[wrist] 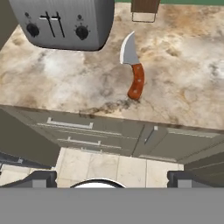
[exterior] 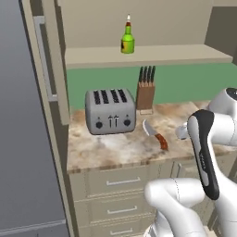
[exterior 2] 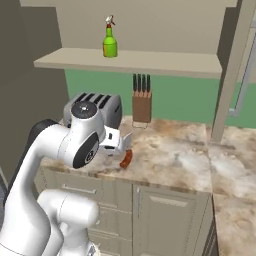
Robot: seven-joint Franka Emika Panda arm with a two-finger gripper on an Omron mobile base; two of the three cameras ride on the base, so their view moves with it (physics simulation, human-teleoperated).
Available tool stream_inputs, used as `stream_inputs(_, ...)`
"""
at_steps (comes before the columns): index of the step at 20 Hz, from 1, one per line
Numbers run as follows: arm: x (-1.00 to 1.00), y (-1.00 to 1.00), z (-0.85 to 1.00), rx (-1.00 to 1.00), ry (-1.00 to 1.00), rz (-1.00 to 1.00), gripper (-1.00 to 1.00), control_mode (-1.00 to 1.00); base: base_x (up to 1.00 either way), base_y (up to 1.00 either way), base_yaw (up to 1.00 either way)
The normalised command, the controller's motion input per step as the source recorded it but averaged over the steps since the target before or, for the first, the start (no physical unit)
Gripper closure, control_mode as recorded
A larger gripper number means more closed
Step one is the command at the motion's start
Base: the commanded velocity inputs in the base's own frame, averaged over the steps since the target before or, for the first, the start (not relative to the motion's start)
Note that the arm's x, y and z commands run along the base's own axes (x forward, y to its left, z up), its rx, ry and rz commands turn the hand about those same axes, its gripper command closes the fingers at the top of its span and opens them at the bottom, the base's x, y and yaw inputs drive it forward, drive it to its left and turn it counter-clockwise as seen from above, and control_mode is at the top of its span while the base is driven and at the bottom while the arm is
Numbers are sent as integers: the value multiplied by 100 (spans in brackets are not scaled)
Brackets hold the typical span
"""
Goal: Move the cutting board and knife to the sink. Then move spray from the cabinet to the counter.
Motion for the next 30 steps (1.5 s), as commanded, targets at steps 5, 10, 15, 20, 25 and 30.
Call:
stream_inputs(5, 0, 0, 0, 0, 0, 0, -100, 100, 53, -16, 0)
stream_inputs(10, 0, 0, 0, 0, 0, 0, -100, 100, 41, -11, 0)
stream_inputs(15, 0, 0, 0, 0, 0, 0, -100, 100, 24, -6, 0)
stream_inputs(20, 0, 0, 0, 0, 0, 0, -100, 100, 17, -9, 0)
stream_inputs(25, 0, 0, 0, 0, 0, 0, -100, 100, 39, -1, 0)
stream_inputs(30, 0, 0, 0, 0, 0, 0, -100, 100, 15, 0, 0)
